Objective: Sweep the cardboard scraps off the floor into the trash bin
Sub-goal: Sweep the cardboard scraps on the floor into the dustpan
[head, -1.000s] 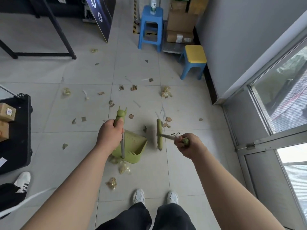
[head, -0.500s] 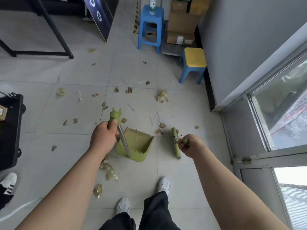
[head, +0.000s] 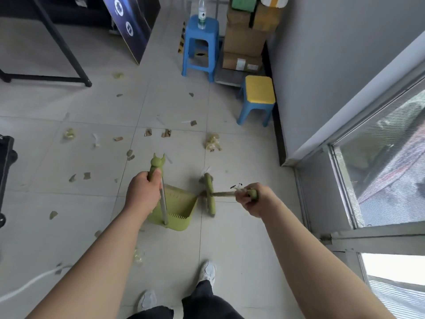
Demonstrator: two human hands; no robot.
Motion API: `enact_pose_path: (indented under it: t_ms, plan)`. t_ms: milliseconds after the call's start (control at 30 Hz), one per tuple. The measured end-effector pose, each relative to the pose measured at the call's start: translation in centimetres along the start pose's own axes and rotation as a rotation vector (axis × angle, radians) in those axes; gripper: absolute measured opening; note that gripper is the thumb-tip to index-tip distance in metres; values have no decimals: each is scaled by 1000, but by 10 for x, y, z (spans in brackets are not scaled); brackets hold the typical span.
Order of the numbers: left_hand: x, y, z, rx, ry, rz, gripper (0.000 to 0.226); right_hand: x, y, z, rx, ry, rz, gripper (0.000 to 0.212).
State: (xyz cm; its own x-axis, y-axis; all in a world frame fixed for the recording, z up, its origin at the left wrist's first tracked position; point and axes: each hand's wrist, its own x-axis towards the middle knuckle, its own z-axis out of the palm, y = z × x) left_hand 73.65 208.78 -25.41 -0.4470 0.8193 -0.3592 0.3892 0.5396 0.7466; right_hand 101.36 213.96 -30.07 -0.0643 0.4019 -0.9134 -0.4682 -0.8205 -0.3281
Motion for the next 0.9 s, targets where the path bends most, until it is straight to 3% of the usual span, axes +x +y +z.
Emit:
enact_pose_path:
  t_ms: [233, 533, 900]
  plan:
    - [8, 29, 37, 4, 43, 31, 44, -11, -42, -54, -83, 145, -134, 18]
    - [30, 37, 65, -15, 83, 6, 41, 40, -83, -109, -7, 270, -219, 24]
    - [37, 46, 60, -28, 121, -4, 41, 83, -55, -60, -175, 241, -118, 46]
